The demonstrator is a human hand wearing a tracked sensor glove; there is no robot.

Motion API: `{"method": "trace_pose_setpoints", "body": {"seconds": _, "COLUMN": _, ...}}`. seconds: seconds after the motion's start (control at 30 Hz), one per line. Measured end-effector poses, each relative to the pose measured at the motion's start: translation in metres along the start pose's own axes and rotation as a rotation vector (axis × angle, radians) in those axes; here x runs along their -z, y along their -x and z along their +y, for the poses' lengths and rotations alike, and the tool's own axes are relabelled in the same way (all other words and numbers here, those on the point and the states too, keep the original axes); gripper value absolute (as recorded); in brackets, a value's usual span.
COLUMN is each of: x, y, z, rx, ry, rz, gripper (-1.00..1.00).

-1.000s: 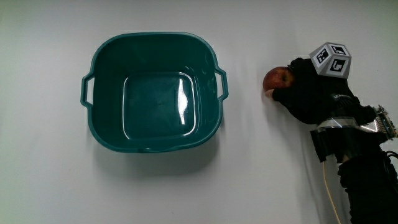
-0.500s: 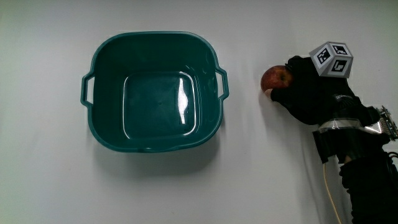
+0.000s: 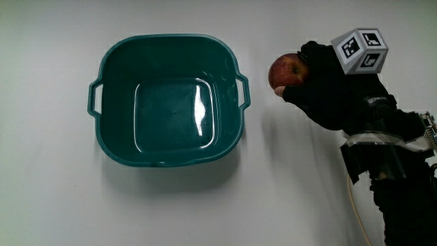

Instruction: Pick apple from desk

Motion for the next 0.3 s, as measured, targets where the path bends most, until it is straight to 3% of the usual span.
{"method": "trace_pose_setpoints", "body": {"seconds": 0.03, "x": -0.004, "y": 0.005, "z": 0.000, "rx": -0.017, "ry": 0.035, "rz": 0.025, "gripper": 1.00}}
{"method": "trace_pose_setpoints", "body": {"seconds": 0.07, "x": -0.010, "y": 0.014, "z": -0.004, "rx": -0.039, "ry": 0.014, "rz": 0.005, "gripper": 1.00}}
{"method": "trace_pose_setpoints", "body": {"seconds": 0.1, "x": -0.009, "y": 0.013, "z": -0.003, "rx": -0.025, "ry": -0.028, "rz": 0.010, "gripper": 1.00}}
{"method": "trace_pose_setpoints", "body": {"seconds": 0.13, "x": -0.012, "y": 0.018, "z": -0.002, "rx": -0.046, "ry": 0.008, "rz": 0.026, "gripper": 1.00}}
{"method": "trace_pose_setpoints", "body": {"seconds": 0.17, "x": -0.017, "y": 0.026, "z": -0.005, "rx": -0.067, "ry": -0.023, "rz": 0.007, "gripper": 1.00}}
{"method": "trace_pose_setpoints", "body": {"seconds": 0.2, "x": -0.016, "y": 0.027, "z": -0.002, "rx": -0.067, "ry": -0.033, "rz": 0.042, "gripper": 1.00}}
{"method": "trace_pose_setpoints", "body": {"seconds": 0.23, "x": -0.020, "y": 0.037, "z": -0.004, "rx": -0.109, "ry": -0.012, "rz": 0.042, "gripper": 1.00}}
{"method": "trace_pose_setpoints", "body": {"seconds": 0.27, "x": -0.021, "y": 0.043, "z": -0.004, "rx": -0.101, "ry": -0.042, "rz": 0.011, "gripper": 1.00}}
{"method": "trace_pose_setpoints", "body": {"seconds": 0.3, "x": -0.022, "y": 0.048, "z": -0.003, "rx": -0.129, "ry": -0.012, "rz": 0.061, "gripper": 1.00}}
